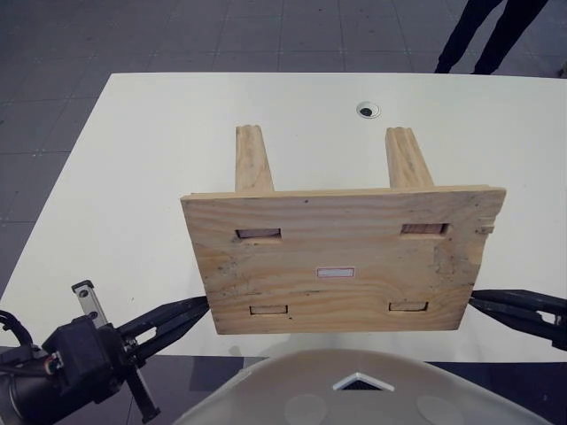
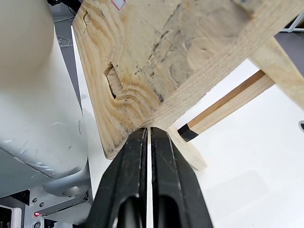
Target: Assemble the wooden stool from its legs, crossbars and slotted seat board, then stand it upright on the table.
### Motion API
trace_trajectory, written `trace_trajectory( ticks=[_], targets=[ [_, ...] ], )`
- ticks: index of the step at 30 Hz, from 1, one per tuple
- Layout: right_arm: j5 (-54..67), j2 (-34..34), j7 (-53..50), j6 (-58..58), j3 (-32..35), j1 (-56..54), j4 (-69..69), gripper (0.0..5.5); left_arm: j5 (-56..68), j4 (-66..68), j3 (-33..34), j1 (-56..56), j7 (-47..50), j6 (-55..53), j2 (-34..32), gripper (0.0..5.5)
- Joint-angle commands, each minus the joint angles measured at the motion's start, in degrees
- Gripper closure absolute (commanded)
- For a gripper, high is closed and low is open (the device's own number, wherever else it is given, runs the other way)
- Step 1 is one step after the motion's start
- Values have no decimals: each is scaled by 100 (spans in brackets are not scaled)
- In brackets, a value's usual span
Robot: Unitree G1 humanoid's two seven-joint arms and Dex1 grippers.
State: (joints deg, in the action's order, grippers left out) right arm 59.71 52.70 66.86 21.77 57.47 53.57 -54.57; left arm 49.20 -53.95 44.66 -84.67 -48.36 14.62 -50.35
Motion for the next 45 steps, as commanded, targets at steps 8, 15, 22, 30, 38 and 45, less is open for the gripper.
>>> trace_trajectory(
  ticks=[8, 15, 22, 30, 38, 45],
  targets=[
    [623, 526, -354, 86, -467, -755, -526, 537, 610, -605, 288, 896, -223, -369, -762, 540],
    [806, 724, -609, 468, -643, -1379, -306, 537, 691, -604, 215, 1330, -244, -818, -770, 540],
    [996, 740, -581, 735, -622, -1710, -298, 537, 979, -604, 418, 1849, -212, -1290, -726, 540],
    [1236, 579, -210, 741, -219, -1479, -517, 537, 891, -605, 396, 1773, -646, -1303, -547, 540],
    [1561, 686, -339, 799, 10, -1604, -408, 537, 1613, -604, 1103, 1851, -780, -1336, -453, 540],
    [1446, 634, -305, 861, -59, -1612, -463, 537, 1781, -604, 1355, 2176, -651, -1754, -523, 540]
  ],
)
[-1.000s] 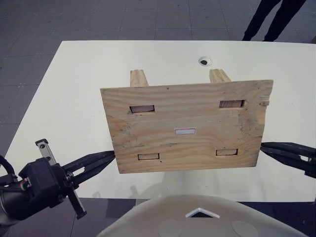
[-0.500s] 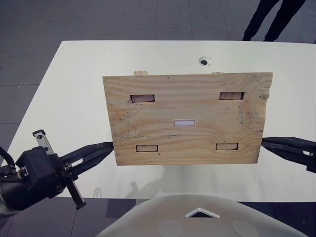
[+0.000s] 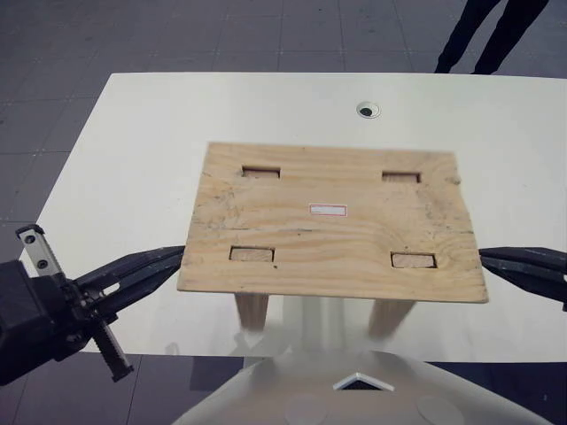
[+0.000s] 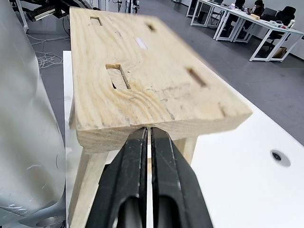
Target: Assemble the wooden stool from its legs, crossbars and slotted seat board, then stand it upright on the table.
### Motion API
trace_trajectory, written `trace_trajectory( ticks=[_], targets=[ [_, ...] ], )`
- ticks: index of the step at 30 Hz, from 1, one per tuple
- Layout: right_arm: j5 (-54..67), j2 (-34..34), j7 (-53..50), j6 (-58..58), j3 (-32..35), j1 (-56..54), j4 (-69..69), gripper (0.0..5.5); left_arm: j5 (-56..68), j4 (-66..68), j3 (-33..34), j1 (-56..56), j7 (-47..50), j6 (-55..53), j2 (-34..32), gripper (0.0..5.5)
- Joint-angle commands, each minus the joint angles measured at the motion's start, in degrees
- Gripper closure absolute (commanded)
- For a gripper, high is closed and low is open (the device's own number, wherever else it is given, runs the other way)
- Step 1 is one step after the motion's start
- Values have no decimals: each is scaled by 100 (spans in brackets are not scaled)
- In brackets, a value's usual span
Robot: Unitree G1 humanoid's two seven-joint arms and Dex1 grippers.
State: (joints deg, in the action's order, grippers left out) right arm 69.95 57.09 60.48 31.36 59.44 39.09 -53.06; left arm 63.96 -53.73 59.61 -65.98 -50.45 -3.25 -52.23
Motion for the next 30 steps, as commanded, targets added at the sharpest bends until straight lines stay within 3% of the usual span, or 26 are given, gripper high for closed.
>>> trace_trajectory(
  ticks=[1, 7, 12, 18, 30],
  targets=[
    [372, 196, 320, -81, -302, -177, -590, 537, 112, -626, -343, 355, -445, -76, -308, 540],
    [-175, 168, 268, -11, -771, -290, -464, 537, -1761, -361, -2133, 711, -342, -598, -76, 540],
    [-745, 122, 207, -59, -1280, -450, -363, 537, -2464, -249, -2891, 1045, -351, -662, 115, 540],
    [-1515, 122, 103, -141, -1952, -791, 49, 537, -2589, -241, -2952, 1282, -361, -820, 270, 540],
    [-2661, 2, 125, -266, -2325, -912, 597, 537, -3298, 1068, -2019, 1879, -441, -962, 397, 540]
  ],
)
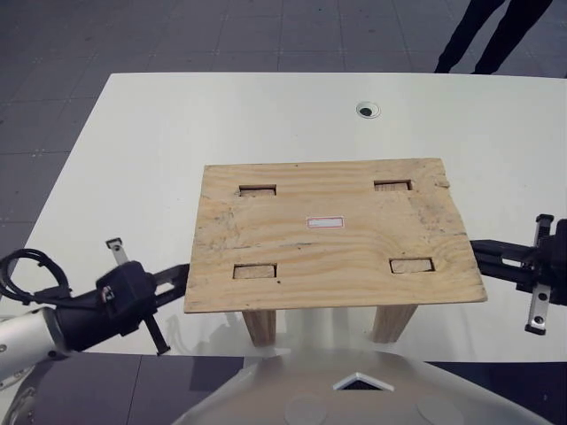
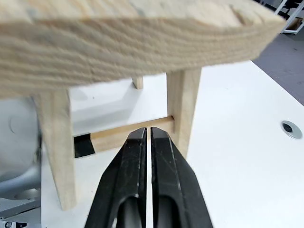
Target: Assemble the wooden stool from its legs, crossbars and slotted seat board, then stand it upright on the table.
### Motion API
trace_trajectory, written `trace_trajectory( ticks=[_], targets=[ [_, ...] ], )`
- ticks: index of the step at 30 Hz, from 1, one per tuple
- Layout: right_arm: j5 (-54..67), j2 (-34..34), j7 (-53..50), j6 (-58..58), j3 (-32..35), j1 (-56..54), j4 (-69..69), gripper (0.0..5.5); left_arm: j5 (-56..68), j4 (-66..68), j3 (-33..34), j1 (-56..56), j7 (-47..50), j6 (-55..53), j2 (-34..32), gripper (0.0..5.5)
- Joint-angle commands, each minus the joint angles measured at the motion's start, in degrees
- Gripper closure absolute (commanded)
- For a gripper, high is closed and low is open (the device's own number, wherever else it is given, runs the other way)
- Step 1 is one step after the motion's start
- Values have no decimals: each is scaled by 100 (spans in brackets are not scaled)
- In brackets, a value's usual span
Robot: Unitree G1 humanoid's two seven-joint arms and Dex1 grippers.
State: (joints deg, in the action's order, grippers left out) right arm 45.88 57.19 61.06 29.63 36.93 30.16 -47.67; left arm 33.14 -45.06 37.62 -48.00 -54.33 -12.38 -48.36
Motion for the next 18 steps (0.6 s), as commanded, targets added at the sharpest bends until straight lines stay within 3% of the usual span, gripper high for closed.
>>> trace_trajectory(
  ticks=[1, 7, 12, 18],
  targets=[
    [-332, -12, 17, -101, -81, -102, 153, 537, -140, 244, 255, 119, -106, -51, 58, 540],
    [-341, -273, -1068, 110, -213, -980, 364, 537, 1014, 629, 453, 1175, 158, -84, 382, 540],
    [481, -437, -2110, 540, -151, -1764, 200, 537, 1599, 256, 94, 2089, 1285, -583, 490, 540],
    [1104, -556, -3320, 848, -754, -2769, 69, 537, 1509, 41, -541, 3367, 2907, -1092, 576, 540]
  ],
)
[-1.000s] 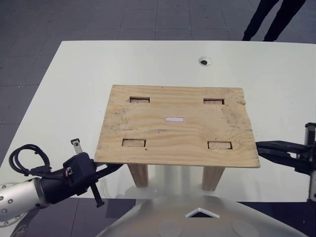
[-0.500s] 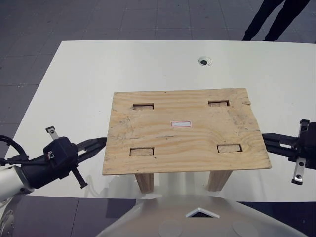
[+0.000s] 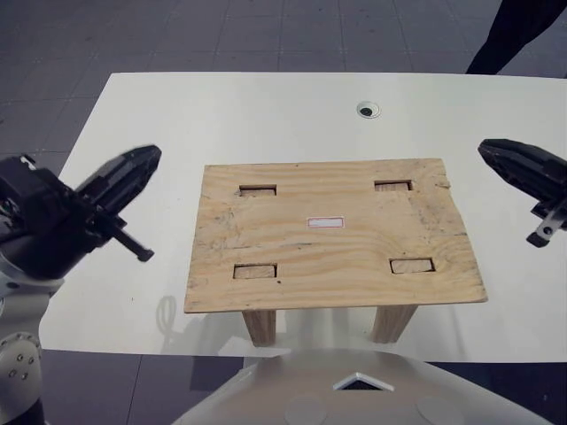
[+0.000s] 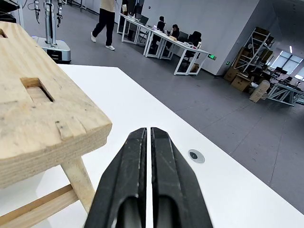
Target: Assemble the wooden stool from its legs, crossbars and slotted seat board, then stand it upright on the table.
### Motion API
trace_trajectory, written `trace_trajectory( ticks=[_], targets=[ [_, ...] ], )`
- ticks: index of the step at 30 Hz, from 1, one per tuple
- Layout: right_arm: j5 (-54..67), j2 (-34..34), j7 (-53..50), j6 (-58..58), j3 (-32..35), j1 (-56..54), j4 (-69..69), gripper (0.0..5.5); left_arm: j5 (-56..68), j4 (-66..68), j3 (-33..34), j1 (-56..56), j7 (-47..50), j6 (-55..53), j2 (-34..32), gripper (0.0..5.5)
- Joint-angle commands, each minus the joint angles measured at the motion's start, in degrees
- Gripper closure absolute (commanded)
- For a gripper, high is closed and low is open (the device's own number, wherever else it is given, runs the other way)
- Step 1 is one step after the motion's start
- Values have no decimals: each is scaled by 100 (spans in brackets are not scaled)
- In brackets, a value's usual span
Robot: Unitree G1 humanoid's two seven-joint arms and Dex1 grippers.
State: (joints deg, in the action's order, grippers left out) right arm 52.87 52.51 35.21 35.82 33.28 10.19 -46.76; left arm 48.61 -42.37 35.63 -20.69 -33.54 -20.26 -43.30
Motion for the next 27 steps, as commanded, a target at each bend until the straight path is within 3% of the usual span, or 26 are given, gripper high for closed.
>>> trace_trajectory(
  ticks=[1, 5, 9, 12, 16, 22, 27],
  targets=[
    [594, -156, -1048, 285, -601, -1105, -39, 537, -6, -369, -516, 822, 1113, -397, 124, 540],
    [1064, -428, -1947, 493, -1436, -2098, -61, 537, -1, -727, -1329, 1300, 1867, -765, 350, 540],
    [1265, -784, -2367, 647, -2261, -2953, 51, 537, 750, -593, -1719, 1908, 2198, -938, 672, 540],
    [1283, -979, -2509, 728, -2707, -3188, -43, 537, 783, -487, -2137, 1435, 1800, -1084, 707, 540],
    [1473, -954, -2447, 793, -2828, -3123, -126, 537, 896, -416, -1904, 870, 1035, -589, 816, 540],
    [1495, -968, -2410, 809, -2981, -3192, -155, 537, 2085, 80, -1501, 2362, 1191, -608, 458, 540],
    [1462, -991, -2373, 845, -3184, -3153, -179, 537, 1963, 823, -1362, 3494, 1794, -694, 250, 540]
  ],
)
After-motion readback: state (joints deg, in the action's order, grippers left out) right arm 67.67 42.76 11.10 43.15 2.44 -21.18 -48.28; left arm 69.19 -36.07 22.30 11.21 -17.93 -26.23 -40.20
